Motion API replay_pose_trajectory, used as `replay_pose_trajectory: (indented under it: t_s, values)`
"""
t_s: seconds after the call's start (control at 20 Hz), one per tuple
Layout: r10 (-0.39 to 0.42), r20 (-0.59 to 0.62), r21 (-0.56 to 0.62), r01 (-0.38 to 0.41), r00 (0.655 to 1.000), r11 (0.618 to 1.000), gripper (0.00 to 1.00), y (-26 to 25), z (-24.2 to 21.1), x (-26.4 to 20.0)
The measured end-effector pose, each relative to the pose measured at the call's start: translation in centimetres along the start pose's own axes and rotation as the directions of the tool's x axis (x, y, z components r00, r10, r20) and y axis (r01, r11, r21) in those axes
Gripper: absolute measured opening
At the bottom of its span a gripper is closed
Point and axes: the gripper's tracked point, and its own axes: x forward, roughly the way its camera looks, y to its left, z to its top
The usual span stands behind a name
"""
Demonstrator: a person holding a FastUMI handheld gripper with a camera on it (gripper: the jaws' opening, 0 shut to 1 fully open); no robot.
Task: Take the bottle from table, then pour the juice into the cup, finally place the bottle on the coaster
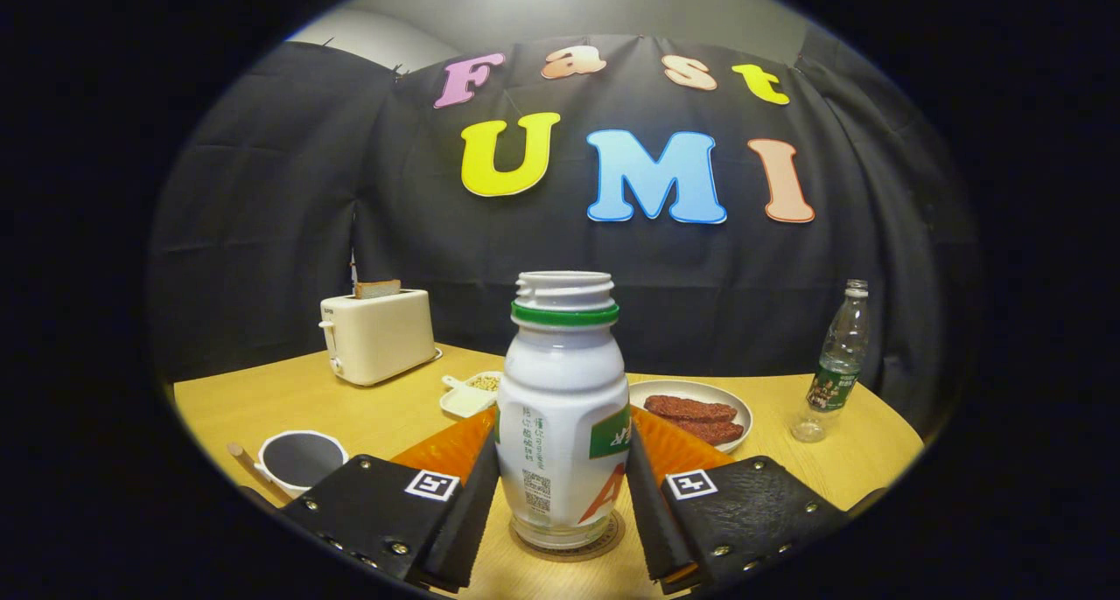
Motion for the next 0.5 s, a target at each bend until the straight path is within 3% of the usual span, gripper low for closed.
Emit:
replay_pose_trajectory:
  t_s: [0.2, 0.5]
  values:
    - [0.000, -0.019, 0.037, 0.000, 1.000, 0.999, 0.71, -0.2, -1.3, 0.7]
    - [-0.008, -0.035, -0.021, 0.008, 0.999, 1.000, 0.71, -0.1, -2.3, 1.1]
